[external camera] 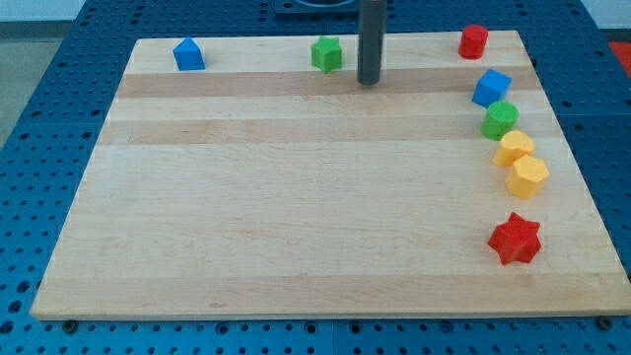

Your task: Push the arm to the top right corner of the board

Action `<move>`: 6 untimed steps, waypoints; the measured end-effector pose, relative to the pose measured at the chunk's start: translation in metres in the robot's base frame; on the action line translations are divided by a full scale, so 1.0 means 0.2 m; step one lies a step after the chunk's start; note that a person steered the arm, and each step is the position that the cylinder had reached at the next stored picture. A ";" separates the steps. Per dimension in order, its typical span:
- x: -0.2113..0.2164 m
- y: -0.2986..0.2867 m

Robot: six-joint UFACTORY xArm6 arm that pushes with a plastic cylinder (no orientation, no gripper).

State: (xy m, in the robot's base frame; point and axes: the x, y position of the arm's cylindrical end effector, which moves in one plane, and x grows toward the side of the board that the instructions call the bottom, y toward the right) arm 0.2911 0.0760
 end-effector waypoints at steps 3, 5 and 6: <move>-0.05 0.70; -0.26 1.05; -0.37 1.07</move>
